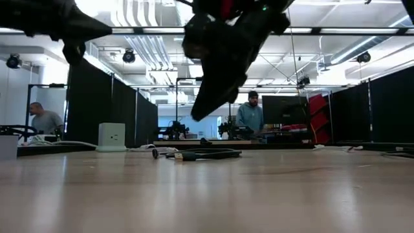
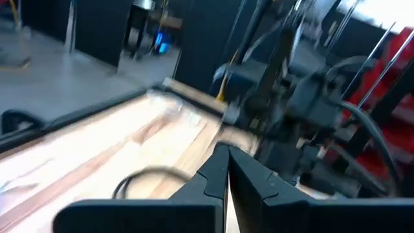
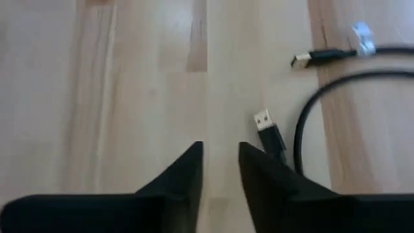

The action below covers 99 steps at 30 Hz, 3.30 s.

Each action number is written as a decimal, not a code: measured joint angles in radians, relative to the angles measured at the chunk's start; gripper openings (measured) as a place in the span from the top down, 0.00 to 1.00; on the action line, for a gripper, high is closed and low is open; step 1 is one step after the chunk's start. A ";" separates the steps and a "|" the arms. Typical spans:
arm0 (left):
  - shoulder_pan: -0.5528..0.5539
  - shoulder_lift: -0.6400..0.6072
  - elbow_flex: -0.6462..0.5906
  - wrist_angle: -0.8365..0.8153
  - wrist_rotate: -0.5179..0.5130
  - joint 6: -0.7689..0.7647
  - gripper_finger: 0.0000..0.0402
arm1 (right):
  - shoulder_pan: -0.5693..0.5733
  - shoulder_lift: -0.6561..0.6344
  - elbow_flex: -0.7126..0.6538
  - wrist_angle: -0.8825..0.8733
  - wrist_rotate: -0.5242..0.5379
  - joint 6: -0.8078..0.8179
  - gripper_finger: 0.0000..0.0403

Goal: Insert USB
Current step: Insert the left black USB cable into the white outlet extension

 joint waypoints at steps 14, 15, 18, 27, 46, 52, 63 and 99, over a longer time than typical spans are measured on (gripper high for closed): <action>-0.002 0.217 0.273 -0.385 0.045 -0.100 1.00 | -0.081 0.118 0.011 0.023 0.018 -0.214 0.66; -0.003 0.229 0.278 -0.385 0.057 -0.101 1.00 | -0.083 0.127 0.011 0.023 -0.006 -0.226 0.67; -0.003 0.256 0.282 -0.385 0.080 -0.107 1.00 | -0.084 0.151 0.013 0.028 -0.059 -0.261 0.71; -0.003 0.319 0.277 -0.385 0.083 -0.110 1.00 | -0.077 0.181 0.015 0.040 -0.049 -0.244 0.86; -0.003 0.411 0.263 0.022 0.052 0.108 1.00 | -0.079 -0.221 0.008 0.001 0.101 -0.234 0.95; -0.004 0.467 0.255 0.317 0.053 0.278 1.00 | -0.080 -0.314 0.008 0.037 0.144 -0.221 0.95; -0.004 0.563 0.295 0.379 0.050 0.421 1.00 | -0.080 -0.388 0.010 0.130 0.141 -0.147 0.95; -0.004 0.500 0.309 0.598 -0.007 0.101 1.00 | -0.058 -0.380 0.009 0.018 0.131 -0.186 0.95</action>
